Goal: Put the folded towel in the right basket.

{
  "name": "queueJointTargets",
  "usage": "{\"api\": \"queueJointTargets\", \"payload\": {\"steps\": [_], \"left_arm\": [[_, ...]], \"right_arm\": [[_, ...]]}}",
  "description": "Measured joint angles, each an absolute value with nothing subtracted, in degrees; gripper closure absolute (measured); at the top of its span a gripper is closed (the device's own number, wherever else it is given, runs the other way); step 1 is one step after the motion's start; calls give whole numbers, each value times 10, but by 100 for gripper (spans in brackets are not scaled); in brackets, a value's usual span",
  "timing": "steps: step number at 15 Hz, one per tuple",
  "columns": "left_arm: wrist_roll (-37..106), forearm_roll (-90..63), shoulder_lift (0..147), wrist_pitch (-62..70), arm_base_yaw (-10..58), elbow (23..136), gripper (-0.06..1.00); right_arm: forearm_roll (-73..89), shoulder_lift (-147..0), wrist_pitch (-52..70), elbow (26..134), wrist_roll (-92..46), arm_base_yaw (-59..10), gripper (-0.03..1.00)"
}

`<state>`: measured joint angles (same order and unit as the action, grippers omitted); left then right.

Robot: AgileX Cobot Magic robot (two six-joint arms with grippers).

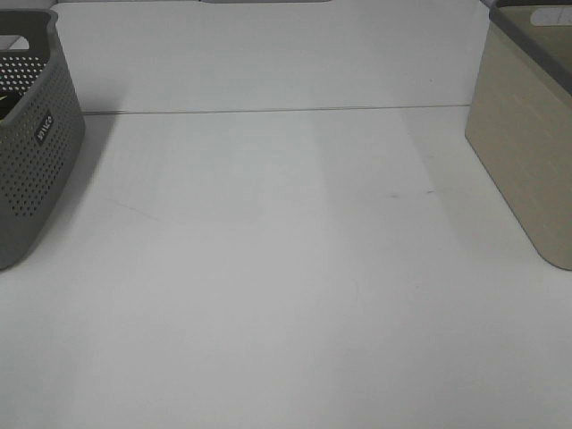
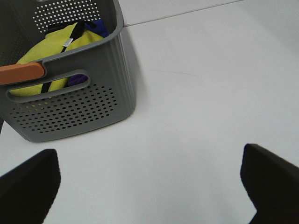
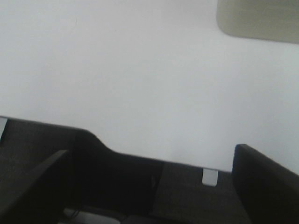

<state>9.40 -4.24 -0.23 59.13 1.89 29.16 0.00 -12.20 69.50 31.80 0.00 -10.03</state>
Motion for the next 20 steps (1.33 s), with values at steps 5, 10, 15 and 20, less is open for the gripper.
{"api": "queueJointTargets", "payload": {"steps": [5,10,15,20], "left_arm": [[94,-42,-2,591,19,292,-4],[94,-42,-2,591,19,292,-4],[94,-42,-2,591,19,292,-4],[94,-42,-2,591,19,292,-4]], "right_arm": [[-7,2,646,311,0,-100,12],[-6,3,611,290,0,-100,12],[0,3,608,289,0,-100,12],[0,3,608,289,0,-55,12]]}}
